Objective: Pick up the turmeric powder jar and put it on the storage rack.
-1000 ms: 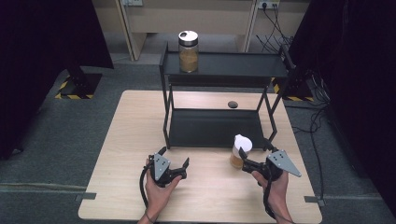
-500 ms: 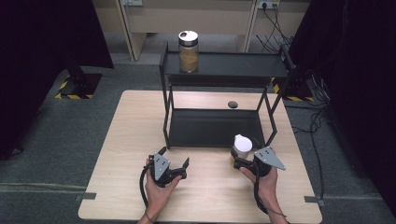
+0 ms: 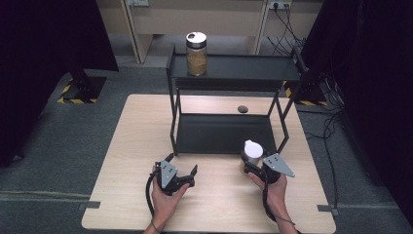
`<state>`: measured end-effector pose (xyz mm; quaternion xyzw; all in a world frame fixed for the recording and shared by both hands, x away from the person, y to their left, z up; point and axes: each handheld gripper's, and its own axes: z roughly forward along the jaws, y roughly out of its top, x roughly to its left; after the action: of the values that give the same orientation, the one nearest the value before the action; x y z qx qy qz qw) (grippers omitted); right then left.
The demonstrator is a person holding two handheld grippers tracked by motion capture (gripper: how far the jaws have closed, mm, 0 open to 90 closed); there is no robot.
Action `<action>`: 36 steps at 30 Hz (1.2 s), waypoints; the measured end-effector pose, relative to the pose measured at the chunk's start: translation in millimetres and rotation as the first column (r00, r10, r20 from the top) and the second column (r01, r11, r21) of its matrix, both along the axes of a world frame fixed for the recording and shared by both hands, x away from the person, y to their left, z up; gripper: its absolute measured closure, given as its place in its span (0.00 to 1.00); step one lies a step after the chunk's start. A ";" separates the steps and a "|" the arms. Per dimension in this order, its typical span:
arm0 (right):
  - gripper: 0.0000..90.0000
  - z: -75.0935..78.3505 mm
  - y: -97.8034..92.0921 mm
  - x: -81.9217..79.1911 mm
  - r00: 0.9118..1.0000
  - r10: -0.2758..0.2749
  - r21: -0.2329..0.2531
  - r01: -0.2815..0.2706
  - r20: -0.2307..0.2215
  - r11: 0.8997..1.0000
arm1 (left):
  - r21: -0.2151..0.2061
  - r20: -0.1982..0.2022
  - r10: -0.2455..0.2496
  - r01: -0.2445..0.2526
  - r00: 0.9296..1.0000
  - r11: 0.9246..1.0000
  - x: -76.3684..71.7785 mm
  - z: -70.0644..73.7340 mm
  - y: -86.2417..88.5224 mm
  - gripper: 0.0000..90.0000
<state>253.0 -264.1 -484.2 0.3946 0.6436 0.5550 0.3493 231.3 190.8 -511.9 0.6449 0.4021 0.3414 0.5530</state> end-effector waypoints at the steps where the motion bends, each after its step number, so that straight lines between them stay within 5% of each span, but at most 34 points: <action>1: 0.34 -0.3 0.6 -0.2 1.000 -0.002 -0.001 0.002 0.001 1.000 | 0.000 0.000 0.000 0.000 1.000 1.000 -0.1 0.0 0.0 0.02; 17: 0.35 -3.1 7.0 -5.8 0.999 -0.040 0.027 0.039 0.017 0.999 | -0.001 0.000 -0.001 0.001 1.000 1.000 0.1 0.0 0.2 0.02; 36: 0.35 39.4 -0.3 -18.3 0.986 -0.059 0.060 0.050 0.153 0.997 | 0.002 0.006 0.000 0.000 1.000 1.000 -0.6 -0.7 -0.3 0.02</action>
<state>234.7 -264.3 -444.8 0.3774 0.5875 0.5921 0.4023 230.7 190.5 -512.7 0.6444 0.4002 0.3436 0.5537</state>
